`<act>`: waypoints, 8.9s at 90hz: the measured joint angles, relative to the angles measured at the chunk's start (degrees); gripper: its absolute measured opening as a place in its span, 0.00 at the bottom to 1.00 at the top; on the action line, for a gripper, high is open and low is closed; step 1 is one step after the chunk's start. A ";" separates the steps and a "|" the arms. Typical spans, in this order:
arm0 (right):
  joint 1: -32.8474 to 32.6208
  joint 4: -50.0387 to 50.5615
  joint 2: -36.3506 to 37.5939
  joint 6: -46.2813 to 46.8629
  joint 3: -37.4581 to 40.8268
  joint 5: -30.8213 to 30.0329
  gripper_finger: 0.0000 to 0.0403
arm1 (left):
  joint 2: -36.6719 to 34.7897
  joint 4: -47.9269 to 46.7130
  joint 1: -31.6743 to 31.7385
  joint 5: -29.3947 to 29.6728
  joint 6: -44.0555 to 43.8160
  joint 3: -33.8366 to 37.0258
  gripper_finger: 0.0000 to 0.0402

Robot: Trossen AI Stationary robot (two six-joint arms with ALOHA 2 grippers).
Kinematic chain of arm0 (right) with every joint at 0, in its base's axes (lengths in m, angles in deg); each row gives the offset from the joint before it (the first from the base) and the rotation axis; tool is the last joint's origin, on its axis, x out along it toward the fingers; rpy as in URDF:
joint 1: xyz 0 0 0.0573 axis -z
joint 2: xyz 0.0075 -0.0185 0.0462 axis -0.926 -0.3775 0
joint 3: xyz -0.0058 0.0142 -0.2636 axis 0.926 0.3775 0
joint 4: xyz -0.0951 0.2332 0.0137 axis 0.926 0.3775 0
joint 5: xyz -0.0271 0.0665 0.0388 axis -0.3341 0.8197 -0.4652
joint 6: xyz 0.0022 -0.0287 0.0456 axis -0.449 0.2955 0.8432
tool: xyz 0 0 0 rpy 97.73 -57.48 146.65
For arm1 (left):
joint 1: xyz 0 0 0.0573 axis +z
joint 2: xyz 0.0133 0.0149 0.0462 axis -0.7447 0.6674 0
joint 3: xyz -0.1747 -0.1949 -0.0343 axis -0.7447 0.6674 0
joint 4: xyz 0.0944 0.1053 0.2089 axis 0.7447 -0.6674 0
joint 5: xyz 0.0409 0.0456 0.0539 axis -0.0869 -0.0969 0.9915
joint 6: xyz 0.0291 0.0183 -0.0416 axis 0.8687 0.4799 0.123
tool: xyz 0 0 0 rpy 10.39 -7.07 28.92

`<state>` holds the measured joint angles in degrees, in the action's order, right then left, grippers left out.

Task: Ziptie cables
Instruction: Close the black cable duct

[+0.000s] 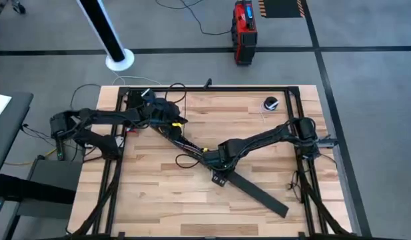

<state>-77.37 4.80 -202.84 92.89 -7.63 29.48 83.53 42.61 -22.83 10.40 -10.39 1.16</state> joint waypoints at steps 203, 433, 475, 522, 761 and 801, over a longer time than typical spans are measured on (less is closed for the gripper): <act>2.19 5.68 -0.35 -6.56 -6.08 -4.50 0.29 | -0.02 -0.94 0.02 0.48 1.40 0.00 0.00; 5.78 -10.22 -0.28 -15.50 -2.84 -1.25 0.00 | -1.09 -35.10 -2.07 23.88 -12.95 0.04 0.00; 6.69 -9.94 -0.35 -20.10 -2.84 0.19 0.00 | -1.09 -32.96 -3.26 23.89 -11.87 0.04 0.00; 6.49 -6.79 0.63 -19.85 -2.73 -0.73 0.00 | -1.09 -32.85 -3.23 23.96 -11.80 0.04 0.00; 5.35 -0.68 1.66 -19.16 -2.51 -6.57 0.00 | 8.78 -16.41 -5.51 11.87 -10.26 -0.21 0.00; 8.26 -2.94 1.64 -23.27 -2.47 -4.18 0.00 | 8.04 -16.13 -5.62 11.74 -10.64 -0.03 0.00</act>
<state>-69.11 1.87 -201.20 69.62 -10.10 25.30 91.58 26.48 -28.45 22.14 -21.03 1.13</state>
